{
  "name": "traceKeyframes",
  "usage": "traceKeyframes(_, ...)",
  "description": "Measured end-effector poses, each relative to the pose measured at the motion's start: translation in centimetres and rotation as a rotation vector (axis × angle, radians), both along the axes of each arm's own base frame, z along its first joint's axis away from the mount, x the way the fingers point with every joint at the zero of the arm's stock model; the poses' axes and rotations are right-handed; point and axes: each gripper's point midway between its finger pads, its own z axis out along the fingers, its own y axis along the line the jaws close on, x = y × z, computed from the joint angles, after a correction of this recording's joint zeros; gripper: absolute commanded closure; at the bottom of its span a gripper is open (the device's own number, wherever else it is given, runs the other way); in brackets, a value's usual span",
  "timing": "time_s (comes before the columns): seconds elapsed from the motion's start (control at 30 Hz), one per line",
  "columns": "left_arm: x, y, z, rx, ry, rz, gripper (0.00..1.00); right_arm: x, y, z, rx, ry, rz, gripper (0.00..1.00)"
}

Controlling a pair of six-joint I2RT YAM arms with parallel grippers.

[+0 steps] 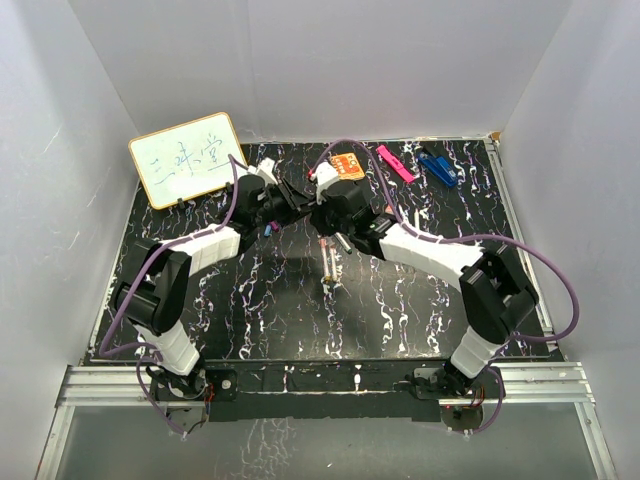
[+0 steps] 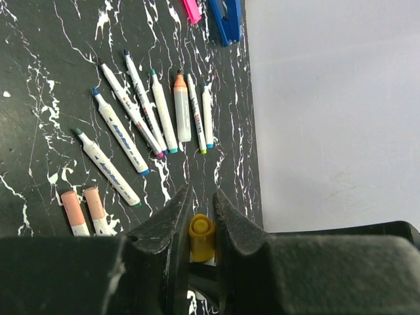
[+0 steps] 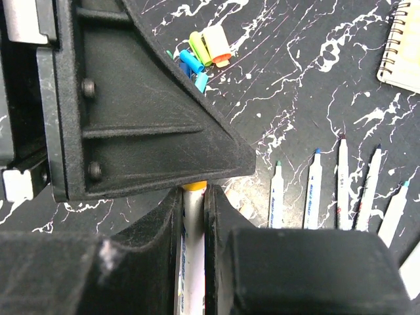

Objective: Open the pen caps

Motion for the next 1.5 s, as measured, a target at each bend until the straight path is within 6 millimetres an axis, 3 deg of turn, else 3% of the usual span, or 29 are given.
traceKeyframes(0.23, 0.2, -1.0, 1.2, 0.012, 0.017, -0.049, 1.0, -1.7, -1.9, 0.6, 0.062, -0.037, -0.037, 1.0)
traceKeyframes(0.3, 3.0, 0.5, 2.4, 0.016, -0.026, 0.023, 1.0, -4.0, -3.8, -1.1, 0.03, 0.016, -0.042, 1.0)
traceKeyframes(0.4, 6.9, 4.5, 3.9, 0.022, -0.079, 0.156, 1.0, -6.4, -5.8, -3.3, -0.025, 0.084, -0.051, 1.0)
traceKeyframes(0.53, 8.6, 7.7, 3.6, 0.043, -0.08, 0.243, 1.0, -7.0, -7.0, -3.7, -0.058, 0.102, -0.08, 1.0)
traceKeyframes(0.67, 7.9, 7.8, 2.3, 0.078, -0.06, 0.231, 1.0, -6.2, -7.6, -3.6, -0.092, 0.08, -0.12, 1.0)
traceKeyframes(0.8, 5.7, 8.8, -0.3, 0.139, 0.009, 0.218, 1.0, -3.3, -7.1, -3.5, -0.136, 0.042, -0.159, 1.0)
traceKeyframes(0.93, 3.8, 11.4, -1.8, 0.2, 0.061, 0.237, 1.0, -0.6, -6.8, -4.8, -0.182, 0.015, -0.179, 1.0)
traceKeyframes(1.17, 2.8, 15.6, -3.5, 0.269, 0.102, 0.279, 1.0, 2.7, -5.8, -7.5, -0.238, 0.027, -0.16, 1.0)
traceKeyframes(1.33, 2.0, 16.3, -5.2, 0.286, 0.147, 0.262, 1.0, 5.3, -3.7, -7.6, -0.234, 0.003, -0.132, 1.0)
traceKeyframes(1.5, 1.9, 16.6, -7.0, 0.295, 0.185, 0.247, 1.0, 6.0, -3.1, -8.6, -0.251, 0.006, -0.1, 1.0)
